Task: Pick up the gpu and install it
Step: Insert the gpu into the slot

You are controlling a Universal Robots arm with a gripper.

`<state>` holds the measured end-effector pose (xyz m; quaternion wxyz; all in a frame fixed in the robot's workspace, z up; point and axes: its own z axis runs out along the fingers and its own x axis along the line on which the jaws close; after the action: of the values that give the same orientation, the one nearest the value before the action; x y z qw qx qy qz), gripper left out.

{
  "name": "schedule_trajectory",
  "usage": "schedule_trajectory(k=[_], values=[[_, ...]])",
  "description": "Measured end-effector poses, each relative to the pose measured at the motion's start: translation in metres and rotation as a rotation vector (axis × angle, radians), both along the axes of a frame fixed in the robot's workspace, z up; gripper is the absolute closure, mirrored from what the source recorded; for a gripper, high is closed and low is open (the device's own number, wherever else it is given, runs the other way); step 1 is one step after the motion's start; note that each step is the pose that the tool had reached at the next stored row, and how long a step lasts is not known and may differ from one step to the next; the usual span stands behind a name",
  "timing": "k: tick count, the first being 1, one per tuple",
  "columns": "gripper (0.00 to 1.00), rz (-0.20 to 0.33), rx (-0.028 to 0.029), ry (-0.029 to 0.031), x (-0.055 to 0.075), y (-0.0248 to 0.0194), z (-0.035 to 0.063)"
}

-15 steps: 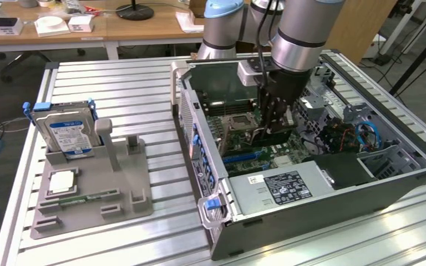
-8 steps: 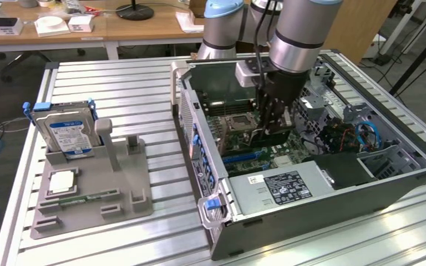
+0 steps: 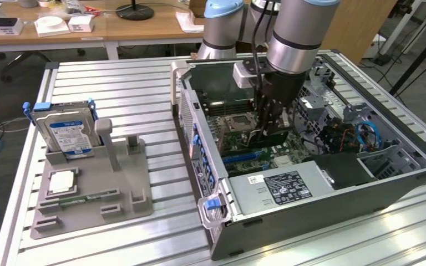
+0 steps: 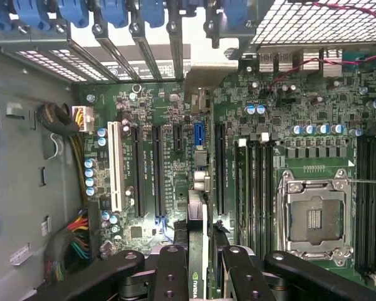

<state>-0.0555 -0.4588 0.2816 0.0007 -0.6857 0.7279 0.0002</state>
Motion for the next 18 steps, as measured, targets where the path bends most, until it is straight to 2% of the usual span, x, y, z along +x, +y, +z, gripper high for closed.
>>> schedule_trajectory(k=[18], values=[[0.74, 0.0, 0.0, 0.0, -0.013, -0.0013, -0.0041]])
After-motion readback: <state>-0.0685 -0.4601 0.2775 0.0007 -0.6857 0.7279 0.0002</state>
